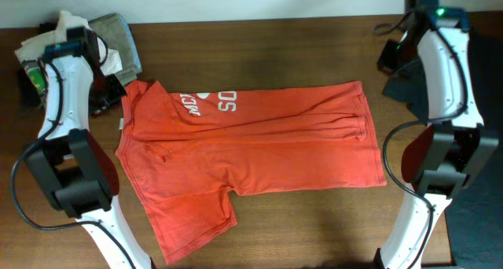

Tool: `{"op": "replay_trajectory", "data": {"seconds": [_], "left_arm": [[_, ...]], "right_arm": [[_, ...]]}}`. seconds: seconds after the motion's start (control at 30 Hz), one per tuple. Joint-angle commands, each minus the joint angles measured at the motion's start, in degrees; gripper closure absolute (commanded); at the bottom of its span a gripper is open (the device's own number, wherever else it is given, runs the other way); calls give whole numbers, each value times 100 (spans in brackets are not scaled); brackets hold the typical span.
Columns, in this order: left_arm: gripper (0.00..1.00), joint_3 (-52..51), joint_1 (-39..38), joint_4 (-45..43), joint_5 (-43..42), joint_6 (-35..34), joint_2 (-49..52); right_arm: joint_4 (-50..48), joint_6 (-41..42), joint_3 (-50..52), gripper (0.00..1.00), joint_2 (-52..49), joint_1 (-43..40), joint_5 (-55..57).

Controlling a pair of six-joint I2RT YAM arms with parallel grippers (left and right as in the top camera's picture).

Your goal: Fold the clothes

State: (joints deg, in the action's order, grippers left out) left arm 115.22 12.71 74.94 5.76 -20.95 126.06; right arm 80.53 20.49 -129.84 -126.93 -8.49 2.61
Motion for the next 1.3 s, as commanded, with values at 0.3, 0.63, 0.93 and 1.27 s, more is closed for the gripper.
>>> {"op": "replay_trajectory", "data": {"seconds": [0.3,0.63,0.93,1.27], "left_arm": [[79,1388,-623,1523,0,-17,-1235],[80,1290,-1139,2177,201,-33,-2479],[79,-1390,-1904,1781,833,-713,-4341],[1,-5377,-1958,136,-511,-1043,-4903]], "right_arm": [[1681,-7,-1486,92,1202,-9,63],[1681,-11,-636,91,2535,693,122],[1390,280,1668,1,3261,992,730],[142,549,3388,1,3259,992,713]]}}
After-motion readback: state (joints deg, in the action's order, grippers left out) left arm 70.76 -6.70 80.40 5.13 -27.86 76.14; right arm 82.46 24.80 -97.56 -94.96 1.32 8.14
